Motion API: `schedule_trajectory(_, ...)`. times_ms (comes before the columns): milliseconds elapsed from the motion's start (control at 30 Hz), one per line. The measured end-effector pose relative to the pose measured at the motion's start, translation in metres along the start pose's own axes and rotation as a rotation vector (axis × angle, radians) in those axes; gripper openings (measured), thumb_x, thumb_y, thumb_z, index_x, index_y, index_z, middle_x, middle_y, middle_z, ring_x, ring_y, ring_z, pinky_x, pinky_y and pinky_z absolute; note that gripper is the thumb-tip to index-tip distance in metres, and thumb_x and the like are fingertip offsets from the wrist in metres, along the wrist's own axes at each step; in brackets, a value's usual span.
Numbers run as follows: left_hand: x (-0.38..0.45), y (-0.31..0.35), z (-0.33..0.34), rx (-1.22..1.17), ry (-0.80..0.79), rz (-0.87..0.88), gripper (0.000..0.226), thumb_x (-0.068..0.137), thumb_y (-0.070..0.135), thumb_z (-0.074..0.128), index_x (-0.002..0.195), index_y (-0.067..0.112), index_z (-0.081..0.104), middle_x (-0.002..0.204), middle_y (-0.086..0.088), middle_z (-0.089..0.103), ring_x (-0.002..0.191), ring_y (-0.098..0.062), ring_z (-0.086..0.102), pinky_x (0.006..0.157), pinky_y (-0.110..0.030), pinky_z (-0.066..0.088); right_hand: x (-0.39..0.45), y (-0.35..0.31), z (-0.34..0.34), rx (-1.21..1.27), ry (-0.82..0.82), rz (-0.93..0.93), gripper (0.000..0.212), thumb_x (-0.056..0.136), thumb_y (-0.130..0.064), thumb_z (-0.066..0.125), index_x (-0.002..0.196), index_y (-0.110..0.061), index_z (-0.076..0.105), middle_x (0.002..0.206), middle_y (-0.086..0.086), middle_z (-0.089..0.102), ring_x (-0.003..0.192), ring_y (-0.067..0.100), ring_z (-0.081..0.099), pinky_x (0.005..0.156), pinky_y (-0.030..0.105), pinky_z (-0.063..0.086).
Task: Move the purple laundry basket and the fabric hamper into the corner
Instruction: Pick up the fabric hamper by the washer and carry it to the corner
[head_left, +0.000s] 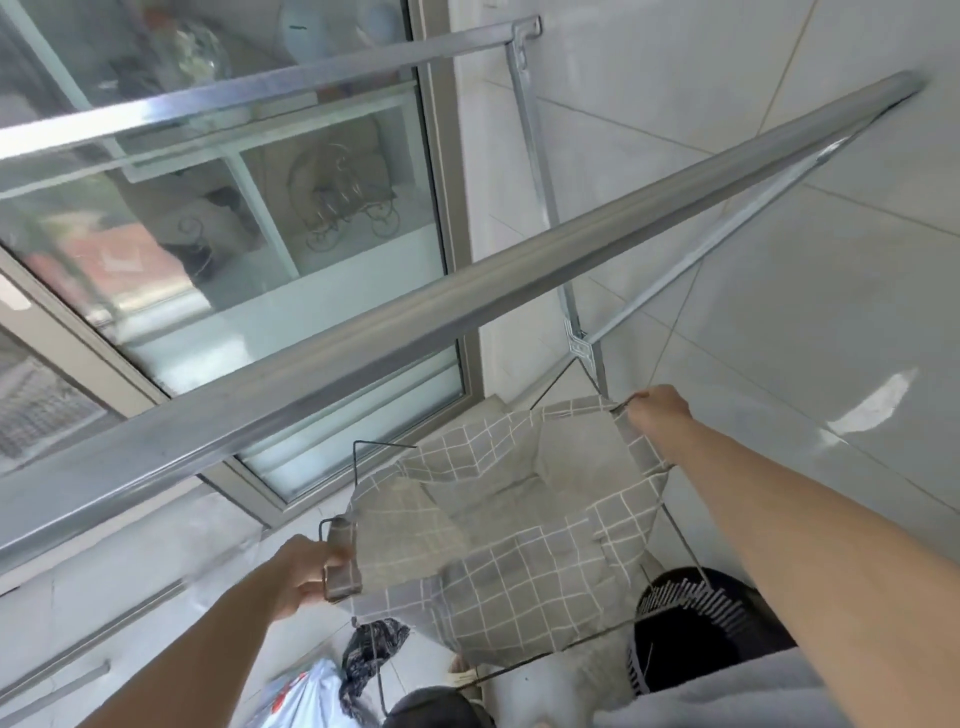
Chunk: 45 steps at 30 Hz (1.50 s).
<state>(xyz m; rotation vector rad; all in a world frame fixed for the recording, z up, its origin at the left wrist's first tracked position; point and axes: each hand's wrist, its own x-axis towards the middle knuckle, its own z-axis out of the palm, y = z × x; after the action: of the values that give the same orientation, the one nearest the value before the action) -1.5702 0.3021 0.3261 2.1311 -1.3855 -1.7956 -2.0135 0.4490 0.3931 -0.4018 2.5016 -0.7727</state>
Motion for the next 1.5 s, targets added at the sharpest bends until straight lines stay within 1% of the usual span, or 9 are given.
schedule_trajectory(133,0.003,0.028,0.0,0.058,-0.181,-0.04,0.032,0.087,-0.012,0.058,0.115,0.003,0.057,0.107,-0.025,0.07,0.083,-0.033,0.074,0.067,-0.04,0.061,0.013,-0.001,-0.003,0.013,0.045,0.052,0.034,0.087,-0.02,0.064,0.115,-0.001,0.065,0.118,0.022,0.066,0.108,0.038,0.063,0.075,0.033,0.047)
schedule_trajectory(300,0.015,0.061,-0.003,0.171,-0.373,-0.02,0.057,0.08,-0.021,0.05,0.13,0.006,0.051,0.129,-0.028,0.056,0.105,-0.035,0.061,0.099,-0.05,0.052,0.02,0.007,0.012,0.035,0.075,0.082,0.031,0.09,-0.018,0.058,0.116,-0.003,0.066,0.117,0.02,0.067,0.106,0.037,0.063,0.077,0.034,0.048)
schedule_trajectory(433,0.016,0.072,0.007,0.187,-0.415,-0.027,0.057,0.086,-0.021,0.041,0.126,0.019,0.049,0.126,-0.025,0.057,0.107,-0.046,0.062,0.087,-0.067,0.051,0.019,0.045,0.028,0.077,0.068,0.19,0.029,0.093,-0.02,0.052,0.111,-0.003,0.066,0.111,0.02,0.067,0.093,0.035,0.063,0.07,0.031,0.046)
schedule_trajectory(600,0.016,0.086,0.023,0.054,-0.405,0.005,0.077,0.084,-0.027,0.028,0.138,0.026,0.04,0.131,-0.035,0.051,0.097,-0.059,0.065,0.079,-0.061,0.056,0.024,0.087,0.043,0.155,0.037,0.291,0.047,0.1,-0.036,0.036,0.113,0.002,0.06,0.105,0.022,0.065,0.091,0.036,0.062,0.069,0.032,0.042)
schedule_trajectory(800,0.019,0.106,0.05,0.113,-0.363,0.055,0.072,0.082,-0.029,0.033,0.138,0.015,0.044,0.132,-0.033,0.056,0.105,-0.062,0.06,0.096,-0.075,0.039,0.026,0.143,0.038,0.256,0.021,0.425,0.064,0.089,-0.062,0.045,0.102,-0.001,0.06,0.102,0.02,0.063,0.088,0.033,0.06,0.063,0.031,0.039)
schedule_trajectory(967,0.029,0.103,0.081,0.13,-0.364,0.085,0.061,0.088,-0.025,0.038,0.138,0.009,0.045,0.126,-0.029,0.062,0.097,-0.059,0.064,0.099,-0.074,0.037,0.01,0.207,0.047,0.526,-0.115,0.521,0.062,0.083,-0.042,0.072,0.128,-0.004,0.056,0.11,0.007,0.063,0.081,0.023,0.058,0.07,0.03,0.041)
schedule_trajectory(1133,0.044,0.088,0.104,0.183,-0.341,0.06,0.045,0.087,-0.026,0.034,0.113,0.004,0.055,0.103,-0.024,0.068,0.071,-0.041,0.073,0.059,-0.044,0.058,-0.026,0.252,0.077,0.599,-0.373,0.703,0.067,0.09,-0.041,0.066,0.144,-0.011,0.039,0.137,0.007,0.052,0.115,0.03,0.056,0.099,0.052,0.04)
schedule_trajectory(1267,0.063,0.074,0.108,0.2,-0.391,0.086,0.06,0.084,-0.026,0.029,0.067,0.013,0.071,0.06,-0.006,0.069,0.052,-0.029,0.069,0.095,-0.062,0.042,-0.04,0.267,0.113,0.618,-0.42,0.77,0.049,0.094,-0.036,0.061,0.133,-0.009,0.051,0.134,0.01,0.055,0.113,0.029,0.058,0.094,0.045,0.048)
schedule_trajectory(1500,0.109,0.054,0.11,0.073,-0.264,-0.009,0.039,0.089,-0.02,0.029,0.103,0.005,0.055,0.099,-0.023,0.057,0.079,-0.037,0.073,0.07,-0.046,0.062,-0.07,0.229,0.204,0.789,-0.596,0.851,0.047,0.092,-0.039,0.064,0.125,-0.007,0.053,0.122,0.011,0.059,0.106,0.032,0.062,0.093,0.047,0.052)
